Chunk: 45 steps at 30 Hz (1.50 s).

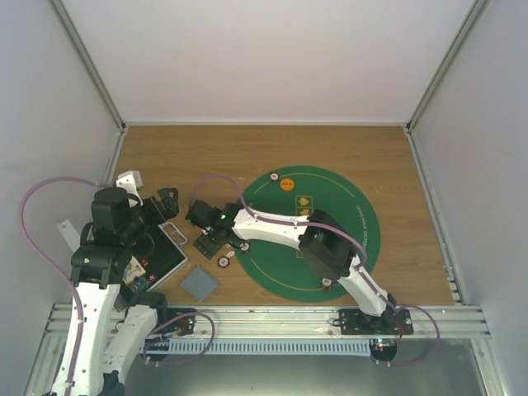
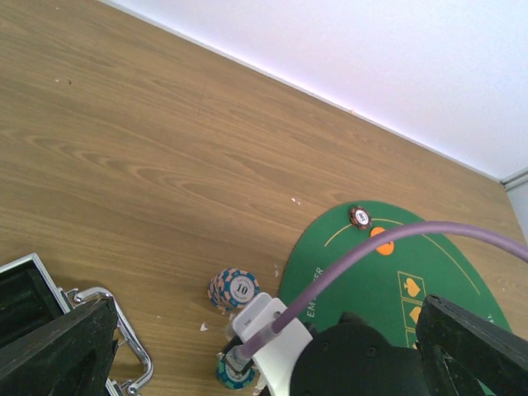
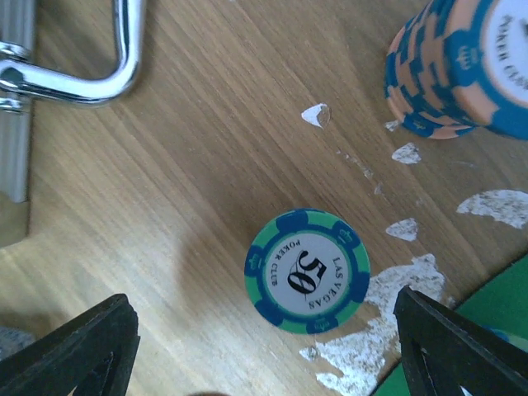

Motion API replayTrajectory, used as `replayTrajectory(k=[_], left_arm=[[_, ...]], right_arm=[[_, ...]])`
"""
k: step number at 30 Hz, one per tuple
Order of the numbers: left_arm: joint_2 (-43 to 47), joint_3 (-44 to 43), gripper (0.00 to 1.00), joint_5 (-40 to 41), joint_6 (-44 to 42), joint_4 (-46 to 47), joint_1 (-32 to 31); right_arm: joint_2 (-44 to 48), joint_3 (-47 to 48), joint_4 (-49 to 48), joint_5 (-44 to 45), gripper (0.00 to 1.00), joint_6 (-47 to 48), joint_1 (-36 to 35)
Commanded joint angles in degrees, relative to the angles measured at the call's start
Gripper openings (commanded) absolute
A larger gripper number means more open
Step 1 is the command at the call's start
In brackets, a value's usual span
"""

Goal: Distribute texas hold em gaming equipment

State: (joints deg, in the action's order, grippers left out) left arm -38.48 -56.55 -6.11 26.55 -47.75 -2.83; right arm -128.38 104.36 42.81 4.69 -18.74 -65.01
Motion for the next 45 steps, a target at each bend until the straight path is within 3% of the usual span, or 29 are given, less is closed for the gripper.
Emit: replayTrajectory(k=[1,20,24,45], left_arm=[[0.67,-0.66,0.99,0.3,0.13,2.18,0.46],[0.73,-0.18,0.99,0.21,-0.01,2.39,0.46],[0.69,-0.12,0.99,-0.06,0.09,2.54,0.46],[0.73,-0.24,0.99,0.4,-0.09,2.56,0.46]], right_arm=[[-2.88,2.77,1.91,-0.11,0.85,-0.42,0.55],[-6.05,3.75,2.81,1.01,0.75,-1.29,1.92],[-7.17,4.01,3.51,0.79,0.68,-0.76,1.73],[-9.19,2.86,4.85,0.75,0.53,-0.26,1.77]])
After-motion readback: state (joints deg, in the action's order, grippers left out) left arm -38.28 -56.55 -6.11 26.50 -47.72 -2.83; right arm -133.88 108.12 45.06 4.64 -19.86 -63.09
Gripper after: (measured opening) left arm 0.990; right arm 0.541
